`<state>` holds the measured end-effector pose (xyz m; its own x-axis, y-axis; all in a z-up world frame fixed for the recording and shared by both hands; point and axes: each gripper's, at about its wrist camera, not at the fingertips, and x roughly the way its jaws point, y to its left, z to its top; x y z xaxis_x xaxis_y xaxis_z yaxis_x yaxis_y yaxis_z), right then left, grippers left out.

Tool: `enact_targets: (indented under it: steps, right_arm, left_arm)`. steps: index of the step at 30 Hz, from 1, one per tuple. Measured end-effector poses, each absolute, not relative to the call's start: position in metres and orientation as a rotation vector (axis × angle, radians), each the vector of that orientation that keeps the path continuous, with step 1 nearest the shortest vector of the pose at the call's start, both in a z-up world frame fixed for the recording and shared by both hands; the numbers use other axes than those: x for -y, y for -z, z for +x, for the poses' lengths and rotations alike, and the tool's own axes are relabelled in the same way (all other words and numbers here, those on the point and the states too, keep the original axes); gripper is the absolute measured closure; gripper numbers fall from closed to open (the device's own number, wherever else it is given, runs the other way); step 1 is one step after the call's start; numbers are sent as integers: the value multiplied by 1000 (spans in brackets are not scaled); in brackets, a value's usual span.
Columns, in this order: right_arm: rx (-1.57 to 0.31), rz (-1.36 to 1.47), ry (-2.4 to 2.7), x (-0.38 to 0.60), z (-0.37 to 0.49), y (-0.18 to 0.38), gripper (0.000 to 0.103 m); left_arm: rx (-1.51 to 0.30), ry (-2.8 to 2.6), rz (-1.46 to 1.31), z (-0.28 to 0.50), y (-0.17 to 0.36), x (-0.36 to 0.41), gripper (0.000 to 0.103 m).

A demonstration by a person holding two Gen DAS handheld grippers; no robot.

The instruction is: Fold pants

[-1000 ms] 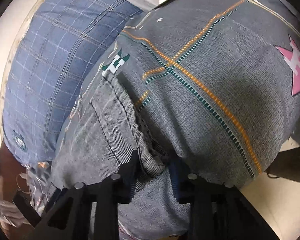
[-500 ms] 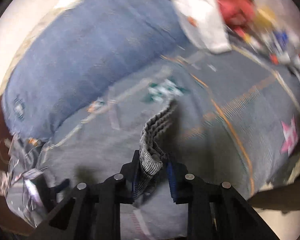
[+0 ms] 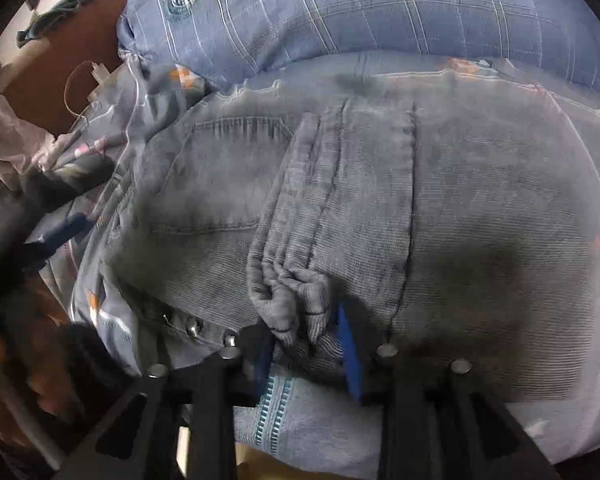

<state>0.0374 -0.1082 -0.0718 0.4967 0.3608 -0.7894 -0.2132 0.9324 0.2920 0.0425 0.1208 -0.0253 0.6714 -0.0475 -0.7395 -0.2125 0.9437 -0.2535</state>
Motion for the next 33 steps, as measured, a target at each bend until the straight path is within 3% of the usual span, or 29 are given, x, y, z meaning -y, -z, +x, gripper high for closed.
enact_targets:
  steps: [3, 6, 11, 13, 15, 17, 22, 27, 28, 29, 33]
  right_arm:
    - [-954, 279, -428, 127, 27, 56, 37]
    - [-845, 415, -393, 174, 11, 34, 32]
    - [-848, 726, -310, 253, 7, 67, 31]
    - [-942, 849, -303, 270, 12, 101, 36]
    - [-928, 948, -342, 287, 14, 101, 36]
    - [-913, 922, -348, 293, 18, 83, 35]
    - [-824, 908, -419, 302, 64, 39, 35]
    - [-921, 979, -487, 301, 136, 78, 32]
    - [-974, 1002, -427, 304, 145, 97, 45]
    - [-966, 1070, -420, 309, 146, 107, 46]
    - [-877, 1018, -451, 309, 142, 74, 37]
  left_arm:
    - [-830, -53, -336, 43, 20, -106, 0]
    - [-810, 85, -293, 42, 9, -61, 0]
    - [-808, 257, -159, 51, 12, 14, 0]
    - [-923, 269, -66, 65, 46, 39, 0]
    - [-1106, 191, 40, 78, 93, 51, 1]
    - [-1005, 178, 137, 67, 92, 61, 1]
    - [-991, 191, 134, 55, 93, 63, 1]
    - [-968, 192, 134, 45, 91, 61, 0]
    - [-964, 192, 136, 44, 90, 62, 0]
    - [-962, 193, 137, 46, 93, 60, 0]
    - [-946, 193, 128, 45, 91, 62, 0]
